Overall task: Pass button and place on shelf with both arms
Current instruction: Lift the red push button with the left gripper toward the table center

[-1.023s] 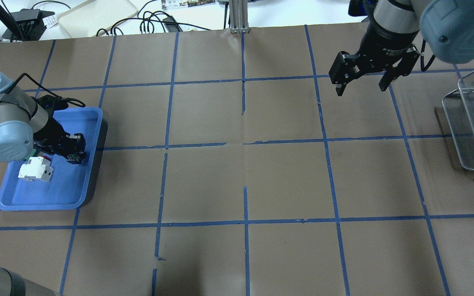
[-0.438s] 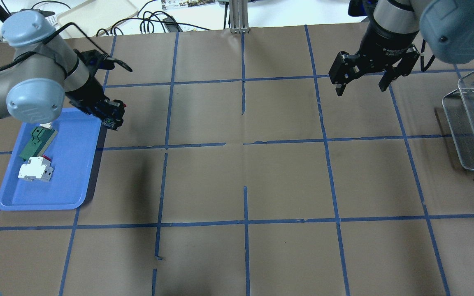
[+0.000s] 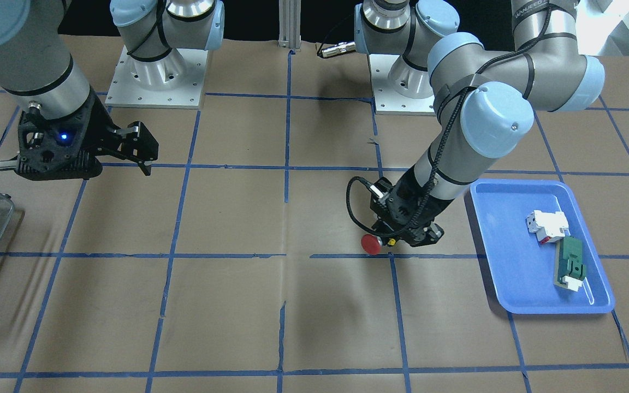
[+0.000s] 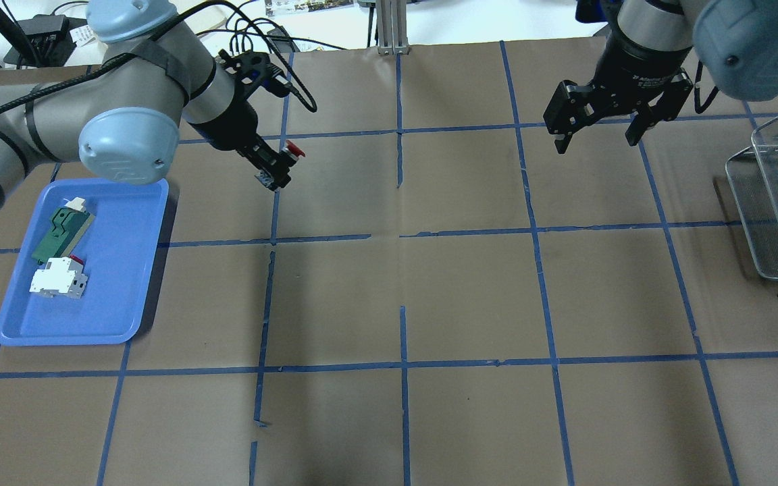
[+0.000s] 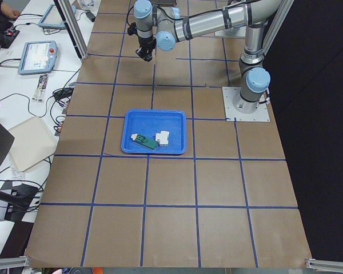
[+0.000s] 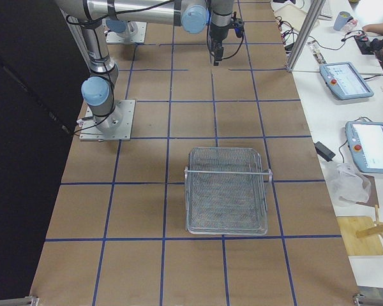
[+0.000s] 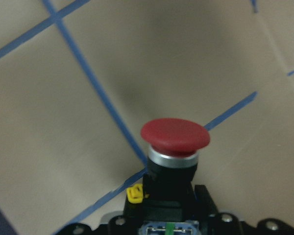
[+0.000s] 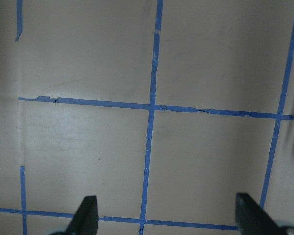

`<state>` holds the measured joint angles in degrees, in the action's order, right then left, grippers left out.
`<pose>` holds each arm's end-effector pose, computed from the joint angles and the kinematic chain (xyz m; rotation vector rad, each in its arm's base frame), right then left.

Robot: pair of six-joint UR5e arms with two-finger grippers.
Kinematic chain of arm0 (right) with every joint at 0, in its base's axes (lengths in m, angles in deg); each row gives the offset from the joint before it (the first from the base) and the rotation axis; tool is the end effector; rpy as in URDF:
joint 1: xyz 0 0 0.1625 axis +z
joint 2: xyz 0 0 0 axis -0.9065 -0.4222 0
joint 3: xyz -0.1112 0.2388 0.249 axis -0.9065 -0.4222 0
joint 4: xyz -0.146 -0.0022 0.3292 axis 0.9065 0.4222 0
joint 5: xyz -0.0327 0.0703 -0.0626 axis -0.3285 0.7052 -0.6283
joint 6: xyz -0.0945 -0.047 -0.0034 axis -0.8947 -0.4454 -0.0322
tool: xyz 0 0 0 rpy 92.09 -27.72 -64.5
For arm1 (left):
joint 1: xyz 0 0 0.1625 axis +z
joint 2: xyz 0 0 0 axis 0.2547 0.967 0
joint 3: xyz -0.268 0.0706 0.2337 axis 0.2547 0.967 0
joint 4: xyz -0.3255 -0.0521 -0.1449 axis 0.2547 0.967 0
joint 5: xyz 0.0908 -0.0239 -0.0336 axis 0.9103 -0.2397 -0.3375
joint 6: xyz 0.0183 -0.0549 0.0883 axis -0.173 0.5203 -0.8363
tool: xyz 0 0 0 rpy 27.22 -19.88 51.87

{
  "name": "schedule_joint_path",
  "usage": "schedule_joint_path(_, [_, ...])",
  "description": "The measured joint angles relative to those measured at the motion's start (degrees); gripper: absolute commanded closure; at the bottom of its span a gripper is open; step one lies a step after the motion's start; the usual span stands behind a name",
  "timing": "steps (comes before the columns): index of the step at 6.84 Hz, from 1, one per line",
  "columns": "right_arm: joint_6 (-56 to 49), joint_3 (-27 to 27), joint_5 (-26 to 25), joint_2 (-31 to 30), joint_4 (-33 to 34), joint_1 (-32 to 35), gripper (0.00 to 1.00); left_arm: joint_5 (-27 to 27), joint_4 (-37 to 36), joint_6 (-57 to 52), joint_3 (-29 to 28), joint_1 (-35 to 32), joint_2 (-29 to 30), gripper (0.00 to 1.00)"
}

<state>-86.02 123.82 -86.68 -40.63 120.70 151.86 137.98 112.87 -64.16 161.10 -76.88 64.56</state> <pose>0.1089 -0.4755 0.3948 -0.1106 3.1208 0.0358 -0.1746 -0.5044 0.2998 -1.2852 -2.6154 0.1958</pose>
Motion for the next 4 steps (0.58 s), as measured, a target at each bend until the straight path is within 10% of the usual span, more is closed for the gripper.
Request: schedule_joint_path(4, [-2.82,-1.40,7.56,0.15,-1.35,-4.01,0.00,-12.62,0.50,-17.62,-2.65,-8.64,-1.19,1.00])
